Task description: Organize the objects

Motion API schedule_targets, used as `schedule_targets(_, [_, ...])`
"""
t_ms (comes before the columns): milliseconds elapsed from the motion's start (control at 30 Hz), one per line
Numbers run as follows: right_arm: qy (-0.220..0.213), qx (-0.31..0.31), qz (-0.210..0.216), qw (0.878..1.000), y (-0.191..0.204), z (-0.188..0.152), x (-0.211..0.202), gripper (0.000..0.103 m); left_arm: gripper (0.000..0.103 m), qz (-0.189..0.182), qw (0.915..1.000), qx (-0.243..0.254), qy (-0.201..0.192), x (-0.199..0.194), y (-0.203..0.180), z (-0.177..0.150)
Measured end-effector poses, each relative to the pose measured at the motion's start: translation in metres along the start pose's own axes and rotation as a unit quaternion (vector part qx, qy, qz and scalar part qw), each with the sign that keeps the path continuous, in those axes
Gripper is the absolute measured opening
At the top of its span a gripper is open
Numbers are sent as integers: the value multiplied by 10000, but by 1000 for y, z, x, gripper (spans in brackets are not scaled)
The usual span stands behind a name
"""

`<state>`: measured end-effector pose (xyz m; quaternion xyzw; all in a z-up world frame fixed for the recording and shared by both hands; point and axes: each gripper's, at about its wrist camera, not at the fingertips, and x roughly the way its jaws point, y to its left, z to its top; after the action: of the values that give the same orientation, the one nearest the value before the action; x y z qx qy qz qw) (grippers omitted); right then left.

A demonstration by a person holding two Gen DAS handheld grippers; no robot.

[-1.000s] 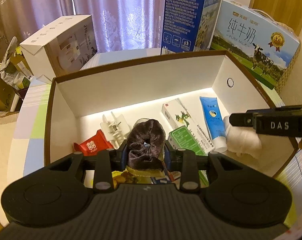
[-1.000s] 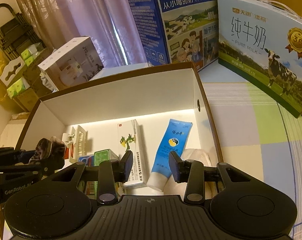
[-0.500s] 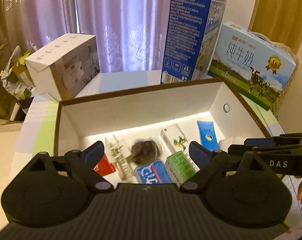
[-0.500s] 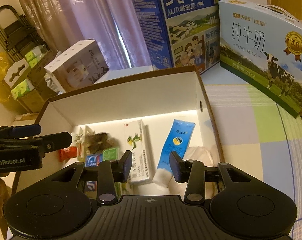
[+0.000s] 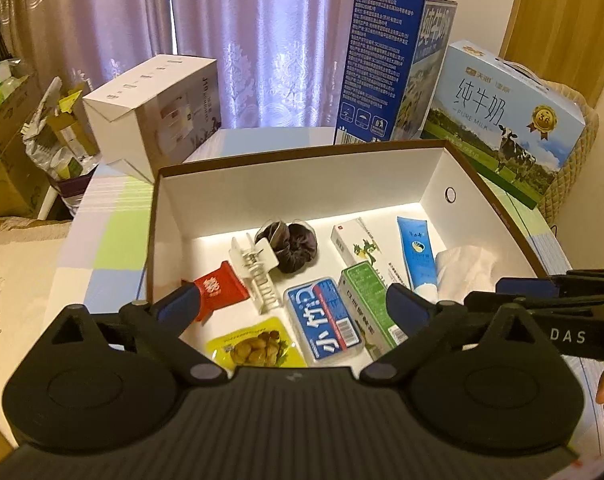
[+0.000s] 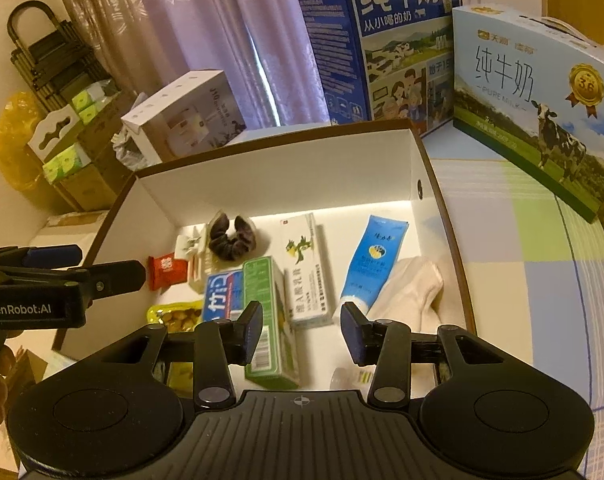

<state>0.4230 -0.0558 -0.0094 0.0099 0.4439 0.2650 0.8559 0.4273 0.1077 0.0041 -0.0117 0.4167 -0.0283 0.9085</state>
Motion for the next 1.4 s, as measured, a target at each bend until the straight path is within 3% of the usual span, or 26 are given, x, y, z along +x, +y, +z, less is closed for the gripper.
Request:
schedule_targets(267, [-53,29,-10,10000,12,-16,-28,42,99,130,9999,-8,-97,-27,-3,-12])
schedule_targets(733, [-53,179,-246,9995,34,-64,-77,42,102,-72,9991,109,-392,-78,-11,-55])
schedule_targets(867, [-37,253,-320,9992,38,-80,-88,42,102,-215,9992,56,-331,-86,-10,-72])
schedule_targets(1133, [-2,239,-287,9993,41,-106,-110,42,102,-152,9997,-156,-86,-110,-10,-104])
schedule_targets(1400, [39,-65,-70,9999,43,-130,-135,42,102,117,9993,-337,55,-135,-23,-138])
